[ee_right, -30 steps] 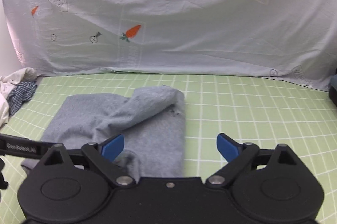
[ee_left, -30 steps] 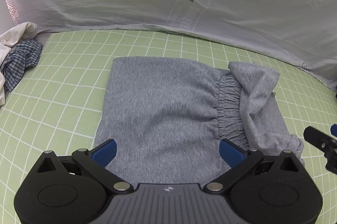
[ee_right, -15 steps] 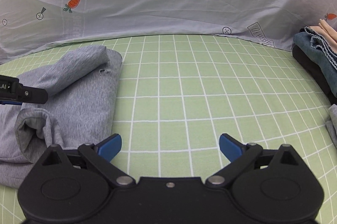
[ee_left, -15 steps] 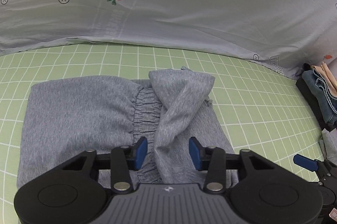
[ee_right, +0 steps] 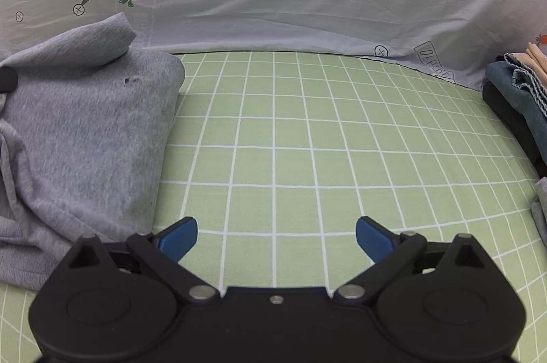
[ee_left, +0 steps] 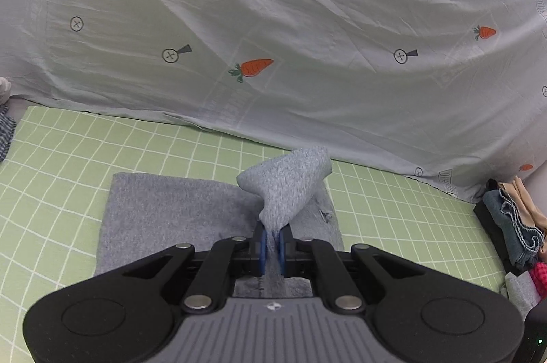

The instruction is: Fold clothes

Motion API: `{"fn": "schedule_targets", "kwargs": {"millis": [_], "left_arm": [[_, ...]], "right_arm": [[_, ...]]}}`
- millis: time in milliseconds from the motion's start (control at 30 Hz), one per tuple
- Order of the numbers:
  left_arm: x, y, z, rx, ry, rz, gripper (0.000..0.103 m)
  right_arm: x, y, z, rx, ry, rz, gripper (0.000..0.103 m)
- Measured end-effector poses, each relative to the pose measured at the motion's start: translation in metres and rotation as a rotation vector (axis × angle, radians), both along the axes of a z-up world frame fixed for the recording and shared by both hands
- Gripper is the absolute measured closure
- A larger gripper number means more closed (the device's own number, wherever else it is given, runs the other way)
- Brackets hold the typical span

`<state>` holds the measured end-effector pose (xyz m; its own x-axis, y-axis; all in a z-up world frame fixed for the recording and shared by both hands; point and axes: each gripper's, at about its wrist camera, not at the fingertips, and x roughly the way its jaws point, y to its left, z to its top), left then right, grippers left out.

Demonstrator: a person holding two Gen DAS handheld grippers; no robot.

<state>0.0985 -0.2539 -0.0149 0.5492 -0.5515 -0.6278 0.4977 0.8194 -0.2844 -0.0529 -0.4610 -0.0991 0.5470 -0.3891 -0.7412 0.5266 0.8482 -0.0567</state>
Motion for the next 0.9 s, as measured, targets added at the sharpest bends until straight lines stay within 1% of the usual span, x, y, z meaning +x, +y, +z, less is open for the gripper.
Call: {"fn": "schedule_targets", "kwargs": {"millis": [67, 133, 233, 300, 333, 400, 500, 567, 600, 700, 733, 767, 833, 900], "left_arm": [[0.01, 0.021, -0.005, 0.017, 0.023, 0.06, 0.095], [0.022, 0.042, -0.019, 0.027, 0.085, 0.136, 0.095], [0.032, 0.072, -0.034, 0.028, 0.148, 0.231, 0.095], [0.036, 0.085, -0.038, 0.022, 0.175, 0.263, 0.094], [0.037, 0.09, -0.04, 0.024, 0.189, 0.276, 0.089], [0.039, 0.098, -0.047, 0.033, 0.21, 0.305, 0.087], [0.037, 0.106, -0.058, 0.039, 0.244, 0.32, 0.084], [0.034, 0.11, -0.063, 0.033, 0.256, 0.328, 0.077], [0.033, 0.111, -0.064, 0.034, 0.259, 0.327, 0.075], [0.032, 0.112, -0.062, 0.055, 0.26, 0.319, 0.059], [0.032, 0.113, -0.062, 0.061, 0.261, 0.316, 0.045], [0.032, 0.113, -0.061, 0.066, 0.26, 0.313, 0.028], [0.033, 0.115, -0.057, 0.044, 0.248, 0.303, 0.015], [0.036, 0.115, -0.055, 0.032, 0.236, 0.27, 0.015]], "right_arm": [[0.002, 0.004, -0.001, -0.002, 0.008, 0.018, 0.003], [0.004, 0.009, -0.003, 0.002, 0.016, 0.035, 0.003], [0.007, 0.016, -0.004, -0.006, 0.028, 0.068, 0.003], [0.008, 0.023, -0.003, -0.018, 0.03, 0.094, 0.003], [0.009, 0.026, -0.003, -0.024, 0.031, 0.107, 0.003], [0.012, 0.03, -0.004, -0.029, 0.039, 0.126, 0.003], [0.016, 0.036, -0.006, -0.027, 0.05, 0.148, 0.003], [0.018, 0.041, -0.005, -0.031, 0.052, 0.164, 0.003], [0.018, 0.043, -0.005, -0.033, 0.052, 0.172, 0.003], [0.022, 0.045, -0.001, -0.028, 0.046, 0.181, 0.003], [0.024, 0.046, 0.002, -0.027, 0.038, 0.18, 0.003], [0.027, 0.047, 0.006, -0.025, 0.027, 0.176, 0.003], [0.032, 0.047, 0.017, -0.013, -0.014, 0.16, 0.003], [0.04, 0.047, 0.027, 0.012, -0.062, 0.154, 0.002]]}}
